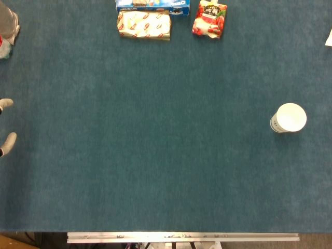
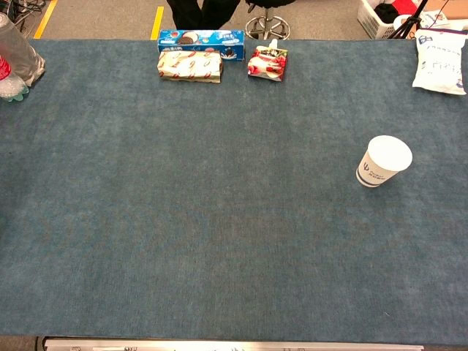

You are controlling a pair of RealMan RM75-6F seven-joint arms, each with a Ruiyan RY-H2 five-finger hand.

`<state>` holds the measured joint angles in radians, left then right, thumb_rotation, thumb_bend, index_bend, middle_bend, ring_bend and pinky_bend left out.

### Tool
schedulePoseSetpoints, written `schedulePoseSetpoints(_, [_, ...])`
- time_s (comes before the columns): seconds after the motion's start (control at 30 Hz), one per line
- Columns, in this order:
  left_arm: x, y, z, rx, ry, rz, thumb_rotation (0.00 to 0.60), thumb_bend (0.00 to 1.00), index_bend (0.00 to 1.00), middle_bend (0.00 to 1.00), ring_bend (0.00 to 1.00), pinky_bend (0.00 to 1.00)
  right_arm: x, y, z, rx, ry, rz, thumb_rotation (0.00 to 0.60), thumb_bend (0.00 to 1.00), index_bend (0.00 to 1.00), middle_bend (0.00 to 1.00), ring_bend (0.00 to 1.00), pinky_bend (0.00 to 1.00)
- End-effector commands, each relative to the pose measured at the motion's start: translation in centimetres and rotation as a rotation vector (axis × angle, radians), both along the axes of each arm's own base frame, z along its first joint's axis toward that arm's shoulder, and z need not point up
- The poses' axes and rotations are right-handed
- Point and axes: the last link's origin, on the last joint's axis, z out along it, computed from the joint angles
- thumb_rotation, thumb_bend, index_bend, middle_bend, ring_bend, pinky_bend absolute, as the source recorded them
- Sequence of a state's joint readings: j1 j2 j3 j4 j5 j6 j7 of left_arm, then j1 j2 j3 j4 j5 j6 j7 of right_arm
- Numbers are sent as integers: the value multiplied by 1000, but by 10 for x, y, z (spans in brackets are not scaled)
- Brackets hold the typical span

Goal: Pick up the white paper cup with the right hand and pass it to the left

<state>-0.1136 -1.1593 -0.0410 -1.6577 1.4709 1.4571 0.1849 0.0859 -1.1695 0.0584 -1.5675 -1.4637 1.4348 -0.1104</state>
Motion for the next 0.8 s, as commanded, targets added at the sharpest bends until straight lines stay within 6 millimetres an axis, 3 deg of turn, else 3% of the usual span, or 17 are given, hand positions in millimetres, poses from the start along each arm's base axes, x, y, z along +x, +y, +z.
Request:
schedulePoseSetpoints(0.03, [-2, -1, 1, 7, -6, 11, 600, 252, 270, 293, 239, 484, -1, 0, -1, 2, -2, -2, 600, 0, 357, 209, 139, 134])
schedulePoseSetpoints(0.47, [0, 0, -2, -4, -6, 4, 600, 253, 270, 293, 239, 484, 14, 4, -1, 17, -22, 50, 600, 0, 350, 209, 139, 134])
schedulePoseSetpoints(0.8, [-2, -3, -3, -3, -16, 10, 600, 253, 270, 293, 239, 484, 40, 0, -14, 143, 28, 78, 600, 0, 150, 139, 126, 134])
